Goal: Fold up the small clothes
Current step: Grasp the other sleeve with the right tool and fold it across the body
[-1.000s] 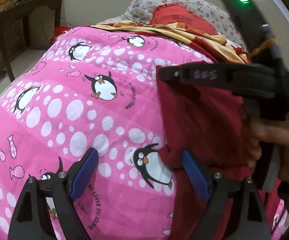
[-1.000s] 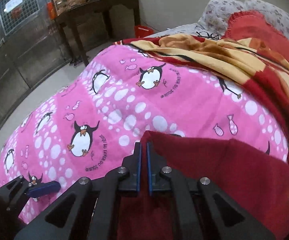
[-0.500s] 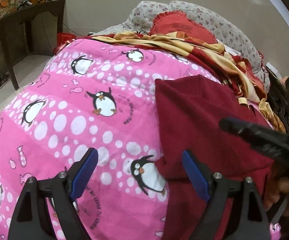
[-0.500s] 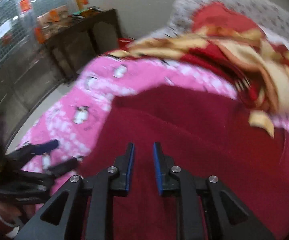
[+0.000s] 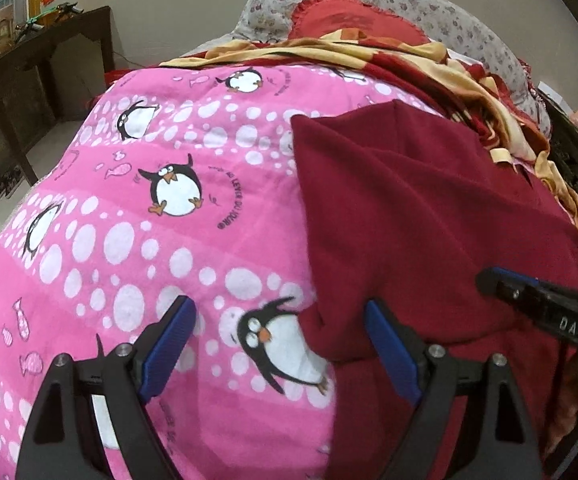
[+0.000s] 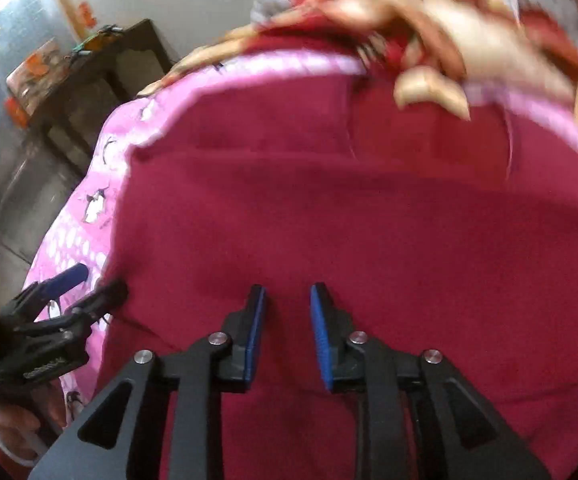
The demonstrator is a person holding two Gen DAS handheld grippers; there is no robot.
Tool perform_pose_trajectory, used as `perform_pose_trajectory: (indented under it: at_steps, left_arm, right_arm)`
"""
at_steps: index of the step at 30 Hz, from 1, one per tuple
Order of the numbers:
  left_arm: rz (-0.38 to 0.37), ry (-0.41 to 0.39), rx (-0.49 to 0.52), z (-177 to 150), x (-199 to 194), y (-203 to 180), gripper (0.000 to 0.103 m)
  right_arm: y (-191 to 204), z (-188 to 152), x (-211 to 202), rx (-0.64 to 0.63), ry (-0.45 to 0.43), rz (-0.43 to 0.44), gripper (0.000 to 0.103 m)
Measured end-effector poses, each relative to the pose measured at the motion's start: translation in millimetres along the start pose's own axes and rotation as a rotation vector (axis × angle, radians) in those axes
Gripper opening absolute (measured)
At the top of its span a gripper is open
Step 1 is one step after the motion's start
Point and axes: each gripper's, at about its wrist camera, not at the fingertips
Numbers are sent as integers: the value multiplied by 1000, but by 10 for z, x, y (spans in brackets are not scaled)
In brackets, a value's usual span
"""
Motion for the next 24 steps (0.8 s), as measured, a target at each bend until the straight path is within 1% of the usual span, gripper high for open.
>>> perform_pose_trajectory:
  at_steps: [2, 3, 5, 6, 7, 8, 11, 16, 20, 24]
  left_arm:
    - [-19, -12, -2, 7, -130, -56, 89]
    - [-25, -20, 3, 5, -192, -84, 89]
    - [-52, -36, 18, 5, -337, -176, 89]
    - [-61, -40, 20, 6, -377, -207, 89]
    - [-79, -45, 20, -6, -443, -258, 89]
    - [-94, -45, 21, -16, -482, -302, 89]
    - [-132, -40, 33, -52, -565, -461, 89]
    - [-189, -39, 57, -158, -683, -771, 89]
    - [-243, -8, 83, -304, -769, -1004, 89]
    - [-272, -1, 128, -428, -897, -1200, 90]
  right_arm:
    - [-50, 36, -129, 60, 6, 12, 49]
    - [-76, 44, -230, 76, -5, 19, 49]
    - [-137, 18, -543, 90, -63, 25, 51]
    - [-200, -34, -758, 96, -98, 19, 53]
    - [-269, -92, -932, 104, -117, 8, 56]
    - [-336, -109, -1035, 113, -126, -4, 58]
    - [-589, -327, -1465, 161, -153, -46, 58]
    - [-899, -715, -1982, 200, -144, -111, 58]
    - [-1045, -1000, -2199, 210, -116, -143, 58]
    - [-1148, -1286, -2274, 253, -100, -138, 58]
Point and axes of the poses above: each gripper's, at about its wrist camera, not at the fingertips, and x roughly the way its jaws point, y to its left, z to its top, and after that the axes turned 13 degrees about -y, right-handed
